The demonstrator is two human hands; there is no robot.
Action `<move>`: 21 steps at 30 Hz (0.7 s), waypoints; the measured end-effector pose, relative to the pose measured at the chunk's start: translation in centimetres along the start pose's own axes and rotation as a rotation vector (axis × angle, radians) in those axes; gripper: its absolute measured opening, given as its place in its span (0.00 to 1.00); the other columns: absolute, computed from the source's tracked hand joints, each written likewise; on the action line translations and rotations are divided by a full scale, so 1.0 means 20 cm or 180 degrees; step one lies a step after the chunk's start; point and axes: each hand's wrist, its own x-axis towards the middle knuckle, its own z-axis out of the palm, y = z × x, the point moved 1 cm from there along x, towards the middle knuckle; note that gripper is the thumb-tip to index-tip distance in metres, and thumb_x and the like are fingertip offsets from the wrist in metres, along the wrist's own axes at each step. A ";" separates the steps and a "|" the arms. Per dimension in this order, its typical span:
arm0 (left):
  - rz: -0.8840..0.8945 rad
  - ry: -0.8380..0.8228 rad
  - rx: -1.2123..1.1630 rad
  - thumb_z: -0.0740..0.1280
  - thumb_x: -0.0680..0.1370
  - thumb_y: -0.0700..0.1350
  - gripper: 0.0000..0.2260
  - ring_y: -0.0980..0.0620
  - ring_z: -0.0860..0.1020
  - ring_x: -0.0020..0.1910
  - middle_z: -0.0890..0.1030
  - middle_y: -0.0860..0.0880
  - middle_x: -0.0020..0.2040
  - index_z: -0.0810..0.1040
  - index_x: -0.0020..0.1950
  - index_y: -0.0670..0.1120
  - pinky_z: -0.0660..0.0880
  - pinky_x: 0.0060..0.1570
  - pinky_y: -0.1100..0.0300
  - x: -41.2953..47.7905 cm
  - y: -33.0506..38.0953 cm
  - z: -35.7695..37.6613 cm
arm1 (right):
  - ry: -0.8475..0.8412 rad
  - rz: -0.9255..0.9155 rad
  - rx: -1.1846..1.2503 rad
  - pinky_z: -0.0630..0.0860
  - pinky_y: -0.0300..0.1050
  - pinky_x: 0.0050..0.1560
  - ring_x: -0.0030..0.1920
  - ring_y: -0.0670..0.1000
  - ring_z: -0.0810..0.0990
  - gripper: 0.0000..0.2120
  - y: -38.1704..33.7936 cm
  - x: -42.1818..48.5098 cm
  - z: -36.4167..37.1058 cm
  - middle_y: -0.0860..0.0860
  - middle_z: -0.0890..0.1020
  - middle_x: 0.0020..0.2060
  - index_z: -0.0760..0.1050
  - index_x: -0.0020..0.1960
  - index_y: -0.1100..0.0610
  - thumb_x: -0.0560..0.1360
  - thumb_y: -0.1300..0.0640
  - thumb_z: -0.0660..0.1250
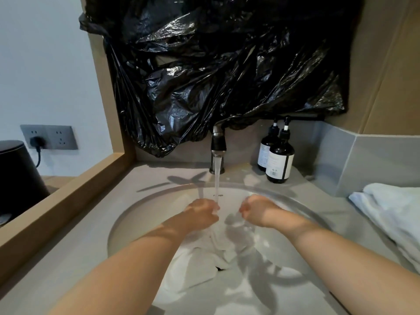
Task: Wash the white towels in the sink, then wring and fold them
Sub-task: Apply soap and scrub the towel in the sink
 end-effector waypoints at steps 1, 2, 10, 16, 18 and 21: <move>-0.0092 0.0184 -0.0506 0.64 0.80 0.44 0.15 0.49 0.76 0.62 0.75 0.48 0.68 0.76 0.67 0.49 0.72 0.61 0.59 0.02 0.03 -0.01 | 0.0406 0.0158 0.0326 0.74 0.40 0.48 0.52 0.53 0.78 0.11 0.00 0.00 -0.05 0.52 0.80 0.52 0.81 0.54 0.55 0.77 0.56 0.62; -0.0204 0.0343 -0.1112 0.65 0.79 0.42 0.13 0.50 0.80 0.55 0.78 0.47 0.63 0.78 0.63 0.47 0.75 0.53 0.59 0.02 0.06 -0.01 | 0.0827 0.0312 0.0799 0.71 0.39 0.42 0.48 0.53 0.77 0.09 -0.01 0.00 -0.10 0.52 0.80 0.47 0.81 0.51 0.56 0.76 0.57 0.63; -0.0188 0.0495 -0.2302 0.68 0.78 0.39 0.06 0.52 0.82 0.43 0.83 0.46 0.50 0.81 0.53 0.46 0.77 0.43 0.63 0.02 0.14 -0.03 | 0.3455 0.0455 0.3036 0.70 0.33 0.43 0.50 0.55 0.77 0.14 0.06 0.01 -0.53 0.61 0.78 0.52 0.74 0.58 0.67 0.74 0.66 0.64; -0.0172 0.0411 -0.2003 0.66 0.79 0.38 0.07 0.52 0.82 0.42 0.82 0.46 0.51 0.82 0.52 0.45 0.75 0.40 0.63 0.02 0.09 -0.02 | 0.2282 0.0636 0.2669 0.73 0.45 0.48 0.52 0.55 0.80 0.14 0.14 0.16 -0.64 0.54 0.80 0.49 0.75 0.58 0.59 0.75 0.53 0.70; -0.0284 0.0386 -0.1826 0.65 0.78 0.36 0.08 0.51 0.81 0.41 0.82 0.46 0.50 0.83 0.52 0.43 0.75 0.39 0.62 0.02 0.05 -0.02 | 0.2565 0.0510 0.2488 0.72 0.43 0.46 0.48 0.54 0.80 0.08 0.14 0.17 -0.63 0.54 0.81 0.47 0.77 0.51 0.58 0.75 0.55 0.70; -0.0348 0.0400 -0.1686 0.63 0.78 0.35 0.09 0.52 0.81 0.39 0.82 0.46 0.50 0.82 0.53 0.41 0.76 0.39 0.62 0.02 -0.01 -0.05 | 0.2661 0.0165 0.2345 0.73 0.44 0.46 0.47 0.54 0.80 0.05 0.09 0.11 -0.59 0.57 0.83 0.47 0.80 0.48 0.60 0.75 0.58 0.70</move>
